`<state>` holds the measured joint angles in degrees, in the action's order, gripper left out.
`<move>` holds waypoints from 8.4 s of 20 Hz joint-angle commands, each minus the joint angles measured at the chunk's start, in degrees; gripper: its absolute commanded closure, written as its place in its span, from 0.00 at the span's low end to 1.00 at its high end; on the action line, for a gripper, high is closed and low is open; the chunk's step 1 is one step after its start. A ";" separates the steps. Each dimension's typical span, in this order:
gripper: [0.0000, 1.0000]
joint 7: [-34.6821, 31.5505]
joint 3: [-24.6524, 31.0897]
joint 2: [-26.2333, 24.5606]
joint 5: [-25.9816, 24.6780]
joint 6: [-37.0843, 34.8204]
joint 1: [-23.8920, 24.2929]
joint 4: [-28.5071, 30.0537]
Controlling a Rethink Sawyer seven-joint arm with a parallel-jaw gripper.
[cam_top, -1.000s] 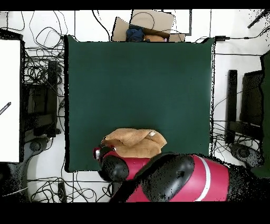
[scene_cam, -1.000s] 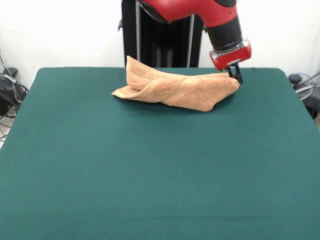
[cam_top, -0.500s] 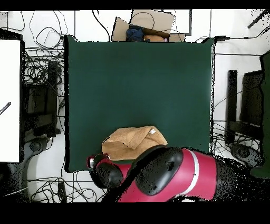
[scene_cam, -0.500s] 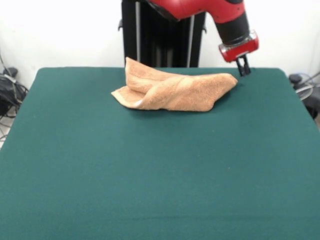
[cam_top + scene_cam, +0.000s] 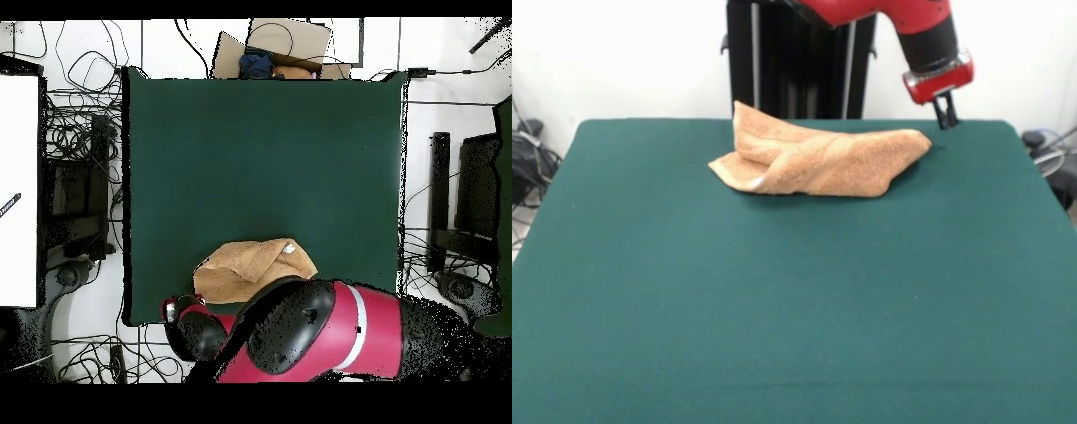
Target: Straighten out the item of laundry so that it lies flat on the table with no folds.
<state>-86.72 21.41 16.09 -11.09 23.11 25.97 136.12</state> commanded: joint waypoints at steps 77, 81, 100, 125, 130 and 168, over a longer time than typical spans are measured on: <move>1.00 -9.89 -14.69 11.95 -0.38 -3.77 -3.81 -10.04; 1.00 -9.72 -14.09 9.57 -1.30 -2.44 -3.11 -11.86; 1.00 -10.83 -10.06 6.95 -3.87 0.68 -2.40 -16.06; 1.00 -14.24 -4.15 11.36 -1.52 0.18 -3.15 -14.32; 1.00 -14.24 -4.20 9.77 -1.30 0.36 -3.43 -15.30; 0.00 -17.82 -4.66 6.07 3.05 6.48 -7.73 -11.64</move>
<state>-86.72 11.95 24.56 -13.67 29.93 19.93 127.50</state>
